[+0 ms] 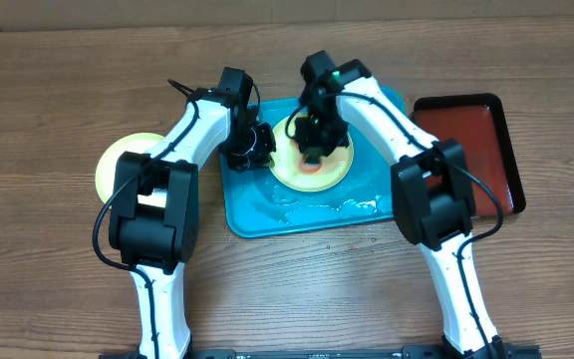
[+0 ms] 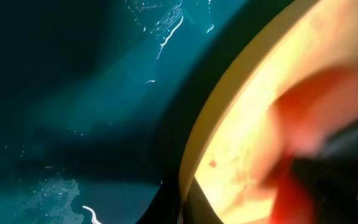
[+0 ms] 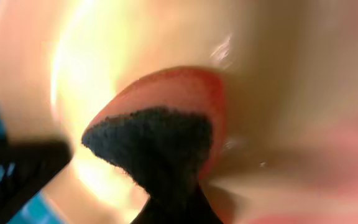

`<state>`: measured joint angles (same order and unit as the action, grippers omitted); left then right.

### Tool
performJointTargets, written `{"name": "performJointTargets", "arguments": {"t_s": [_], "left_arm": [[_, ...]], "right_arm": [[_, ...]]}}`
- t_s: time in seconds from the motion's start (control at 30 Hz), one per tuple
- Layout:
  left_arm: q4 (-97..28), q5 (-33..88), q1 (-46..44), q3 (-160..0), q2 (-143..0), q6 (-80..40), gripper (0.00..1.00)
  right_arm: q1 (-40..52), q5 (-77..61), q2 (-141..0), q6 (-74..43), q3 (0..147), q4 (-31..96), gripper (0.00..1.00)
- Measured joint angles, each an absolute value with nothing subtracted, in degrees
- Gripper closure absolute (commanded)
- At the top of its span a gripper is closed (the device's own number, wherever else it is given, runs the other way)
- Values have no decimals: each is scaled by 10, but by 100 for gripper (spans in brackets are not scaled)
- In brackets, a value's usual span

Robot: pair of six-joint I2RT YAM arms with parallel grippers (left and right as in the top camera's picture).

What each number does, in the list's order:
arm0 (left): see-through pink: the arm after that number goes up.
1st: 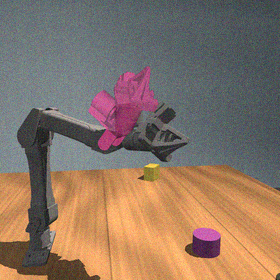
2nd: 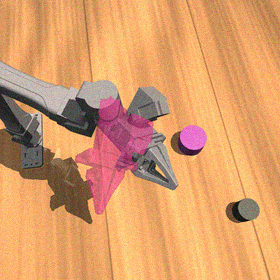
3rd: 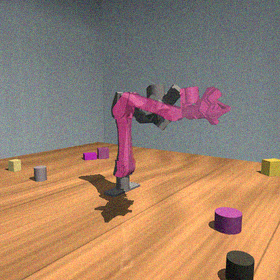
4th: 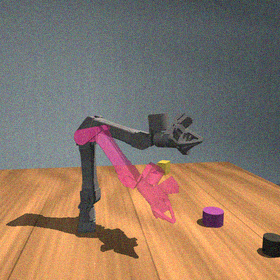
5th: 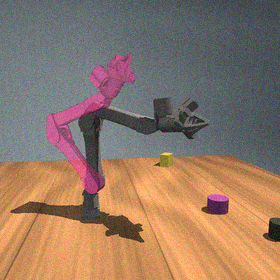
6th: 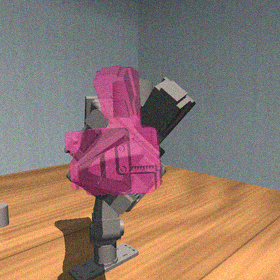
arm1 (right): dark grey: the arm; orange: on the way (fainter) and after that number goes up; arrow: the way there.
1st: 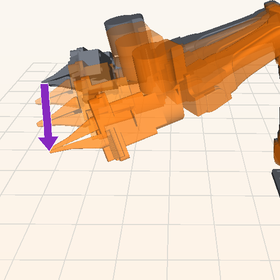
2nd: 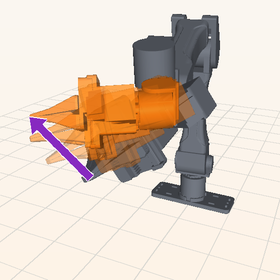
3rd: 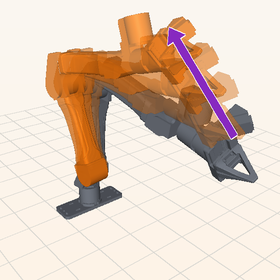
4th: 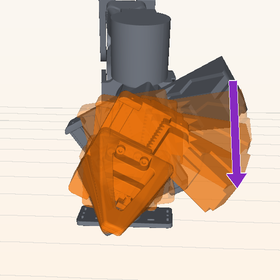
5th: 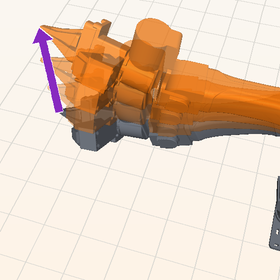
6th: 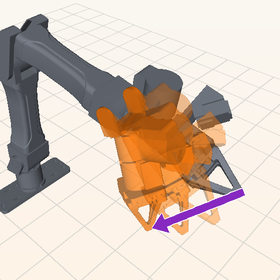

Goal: Clean dirty plates on tray and stack at the side

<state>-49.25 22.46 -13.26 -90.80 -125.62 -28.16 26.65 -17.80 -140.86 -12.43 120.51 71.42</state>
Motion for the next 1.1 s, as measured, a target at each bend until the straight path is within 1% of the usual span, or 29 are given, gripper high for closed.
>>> {"name": "performJointTargets", "arguments": {"t_s": [0.1,0.2,0.33,0.43,0.57,0.73,0.9,1.0,1.1], "left_arm": [[-493,225,-132,-908,-1256,-282,96],[-495,225,-130,-908,-1256,-282,96],[-495,227,-130,-908,-1256,-282,96],[-495,227,-130,-908,-1256,-282,96],[-496,227,-130,-909,-1256,-281,96],[-497,227,-130,-909,-1256,-282,96],[-498,225,-123,-909,-1256,-282,96],[-500,224,-119,-909,-1256,-282,96],[-501,224,-119,-909,-1256,-282,96]], "right_arm": [[275,-193,-1409,-122,1204,746,96],[275,-175,-1409,-123,1204,775,96],[270,-92,-1407,-145,1204,797,96],[270,1,-1403,-172,1204,800,96],[270,112,-1402,-196,1204,767,96],[274,159,-1402,-203,1203,686,96],[274,129,-1402,-174,1203,616,96],[275,49,-1402,-152,1203,606,96],[276,-36,-1402,-136,1203,622,96]]}}
